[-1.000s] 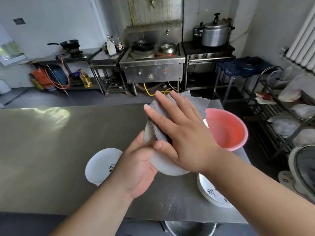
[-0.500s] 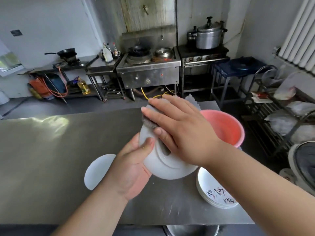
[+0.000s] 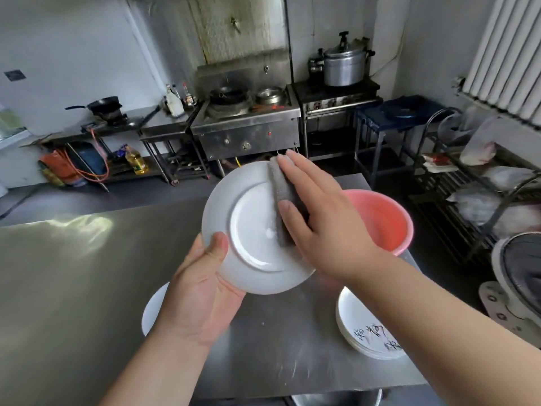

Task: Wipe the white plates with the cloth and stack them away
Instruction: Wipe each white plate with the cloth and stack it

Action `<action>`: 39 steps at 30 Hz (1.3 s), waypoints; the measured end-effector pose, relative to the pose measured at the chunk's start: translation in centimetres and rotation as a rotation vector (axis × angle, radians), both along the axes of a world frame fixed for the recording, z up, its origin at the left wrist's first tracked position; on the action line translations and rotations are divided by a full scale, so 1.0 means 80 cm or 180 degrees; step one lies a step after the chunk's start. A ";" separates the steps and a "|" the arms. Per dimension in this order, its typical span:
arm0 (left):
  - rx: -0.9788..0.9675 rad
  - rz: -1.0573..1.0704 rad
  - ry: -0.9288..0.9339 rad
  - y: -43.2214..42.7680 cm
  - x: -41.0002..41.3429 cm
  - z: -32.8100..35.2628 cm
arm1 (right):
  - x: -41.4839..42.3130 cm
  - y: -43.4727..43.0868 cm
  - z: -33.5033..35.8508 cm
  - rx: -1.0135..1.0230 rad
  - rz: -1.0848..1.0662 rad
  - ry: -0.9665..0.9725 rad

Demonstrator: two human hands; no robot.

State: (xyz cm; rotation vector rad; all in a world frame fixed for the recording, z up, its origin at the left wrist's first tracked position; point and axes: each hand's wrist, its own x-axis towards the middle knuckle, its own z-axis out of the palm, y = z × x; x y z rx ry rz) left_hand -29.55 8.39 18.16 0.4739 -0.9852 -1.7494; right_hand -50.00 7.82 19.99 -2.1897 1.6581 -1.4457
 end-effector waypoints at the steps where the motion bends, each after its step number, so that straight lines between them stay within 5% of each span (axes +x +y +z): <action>1: 0.0017 0.0047 0.0054 -0.002 0.000 0.001 | 0.003 0.005 -0.008 0.0101 -0.0039 -0.0274; 5: 0.0187 0.0233 0.0189 -0.006 -0.010 -0.003 | 0.055 0.058 -0.078 0.0243 -0.0191 -0.0756; 12: 0.0183 0.0216 0.0129 -0.009 -0.014 -0.003 | 0.008 0.013 -0.031 -0.0356 -0.0163 -0.0006; 17: 0.0430 0.0275 0.0225 -0.006 -0.037 0.003 | 0.025 0.026 -0.054 0.0003 -0.0392 -0.0709; 25: 0.0341 -0.0579 0.0085 0.011 -0.039 0.007 | -0.002 0.028 -0.029 -0.0435 0.0026 -0.1764; 31: 0.0555 -0.0303 -0.0475 -0.019 -0.007 0.031 | -0.035 -0.003 0.014 0.0704 0.0708 -0.1501; 39: 0.0801 0.0067 -0.0067 -0.010 -0.039 -0.010 | 0.054 0.035 -0.077 0.0437 -0.0178 -0.0541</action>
